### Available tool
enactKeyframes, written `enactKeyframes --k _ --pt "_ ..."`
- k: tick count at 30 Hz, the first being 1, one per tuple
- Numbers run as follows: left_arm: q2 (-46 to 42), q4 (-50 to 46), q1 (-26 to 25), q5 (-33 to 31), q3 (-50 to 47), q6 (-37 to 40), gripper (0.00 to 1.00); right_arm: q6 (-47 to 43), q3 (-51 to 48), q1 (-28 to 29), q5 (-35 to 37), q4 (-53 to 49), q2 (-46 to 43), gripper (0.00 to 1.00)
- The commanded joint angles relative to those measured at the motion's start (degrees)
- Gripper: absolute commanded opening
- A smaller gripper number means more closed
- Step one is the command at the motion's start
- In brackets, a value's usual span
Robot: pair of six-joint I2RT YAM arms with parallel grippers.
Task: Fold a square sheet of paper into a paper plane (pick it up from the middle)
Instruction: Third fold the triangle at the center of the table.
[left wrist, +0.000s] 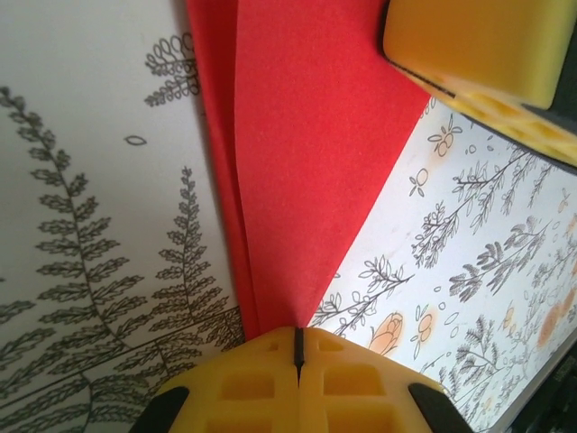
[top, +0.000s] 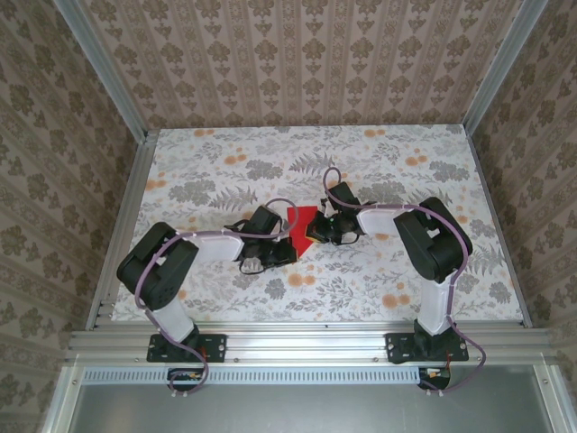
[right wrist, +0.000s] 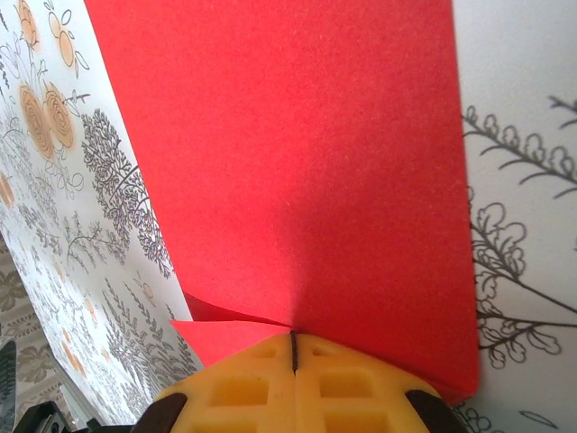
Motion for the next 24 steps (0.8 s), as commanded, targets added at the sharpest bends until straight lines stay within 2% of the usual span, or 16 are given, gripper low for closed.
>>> enactKeyframes --k 1,9,12,16,19,24 --pt "-0.6 -14.16 -1.68 -1.12 -1.17 4.16 0.03 0.68 -0.74 -0.5 6.56 -6.95 3.37 0.03" --pt "-6.07 -20.76 -1.47 -4.15 2.92 9.51 0.04 1.57 -0.38 -0.46 6.14 -7.16 0.92 0.03" --pt "-8.63 -18.62 -0.61 -5.06 3.73 7.85 0.07 3.58 -0.87 -0.46 4.7 -5.32 -1.64 0.03" --pt "-10.56 -12.68 -0.31 -8.0 3.73 3.75 0.16 7.01 -2.44 -0.55 4.36 -2.29 -7.86 0.08" --pt "-9.81 -8.56 -0.48 -9.88 3.58 1.52 0.24 7.81 -4.16 -1.43 5.99 -1.71 -13.46 0.17" --pt "-6.53 -4.05 -1.26 -12.21 5.27 -0.88 0.3 5.76 -7.94 -4.53 10.0 -4.76 -20.5 0.42"
